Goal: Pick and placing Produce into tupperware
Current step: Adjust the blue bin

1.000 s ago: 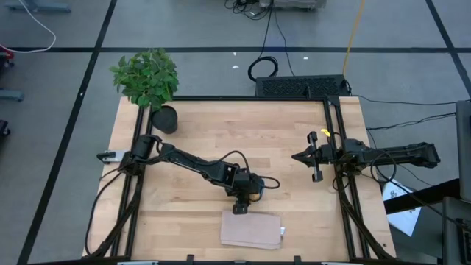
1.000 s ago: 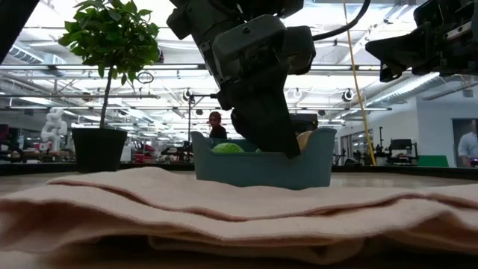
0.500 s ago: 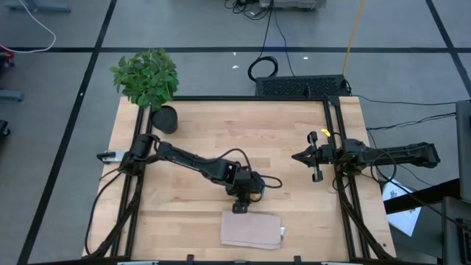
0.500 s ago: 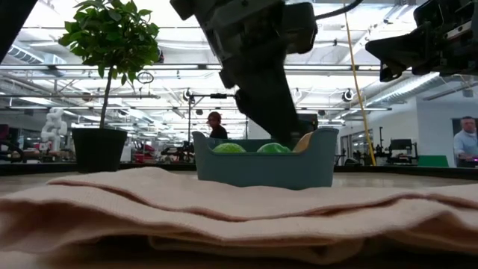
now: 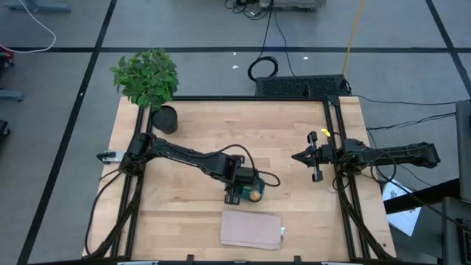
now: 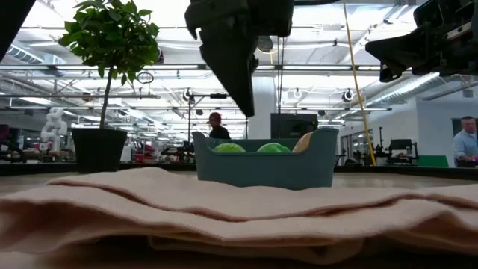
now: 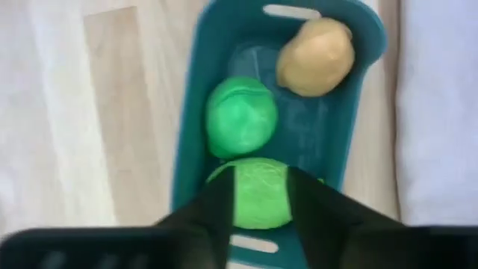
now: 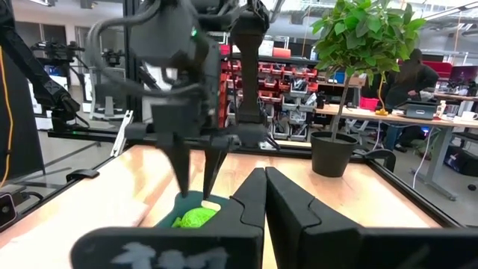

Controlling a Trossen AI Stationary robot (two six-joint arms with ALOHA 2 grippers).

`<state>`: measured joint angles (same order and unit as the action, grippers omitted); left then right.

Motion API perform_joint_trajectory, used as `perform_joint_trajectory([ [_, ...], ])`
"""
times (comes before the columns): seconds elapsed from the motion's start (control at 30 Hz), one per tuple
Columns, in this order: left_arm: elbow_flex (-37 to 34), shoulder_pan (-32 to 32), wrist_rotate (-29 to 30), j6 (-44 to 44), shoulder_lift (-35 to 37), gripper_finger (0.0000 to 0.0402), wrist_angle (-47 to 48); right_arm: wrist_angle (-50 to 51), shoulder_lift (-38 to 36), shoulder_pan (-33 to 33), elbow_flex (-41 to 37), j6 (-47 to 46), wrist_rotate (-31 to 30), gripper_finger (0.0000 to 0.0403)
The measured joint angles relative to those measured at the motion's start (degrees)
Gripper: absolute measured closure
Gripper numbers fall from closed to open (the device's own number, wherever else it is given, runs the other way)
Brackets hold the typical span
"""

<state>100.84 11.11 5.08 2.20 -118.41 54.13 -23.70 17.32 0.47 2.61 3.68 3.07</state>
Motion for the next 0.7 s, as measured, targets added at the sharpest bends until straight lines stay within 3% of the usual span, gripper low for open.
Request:
perform_joint_trajectory([
  [0.23,-6.39,-0.50,3.13,1.36,7.36,0.0393,-3.82,0.40,-0.02,0.00,0.00,0.00,0.00,0.0403],
  [0.5,-28.58,-1.39,4.62,8.05,20.37,0.0399,-22.97,0.44,0.00,-0.01,0.00,-0.17,0.00,0.0403],
  [0.7,-41.14,-0.98,7.46,14.23,24.09,0.0400,-32.10,0.50,1.15,0.00,0.00,-1.82,0.00,0.0403],
])
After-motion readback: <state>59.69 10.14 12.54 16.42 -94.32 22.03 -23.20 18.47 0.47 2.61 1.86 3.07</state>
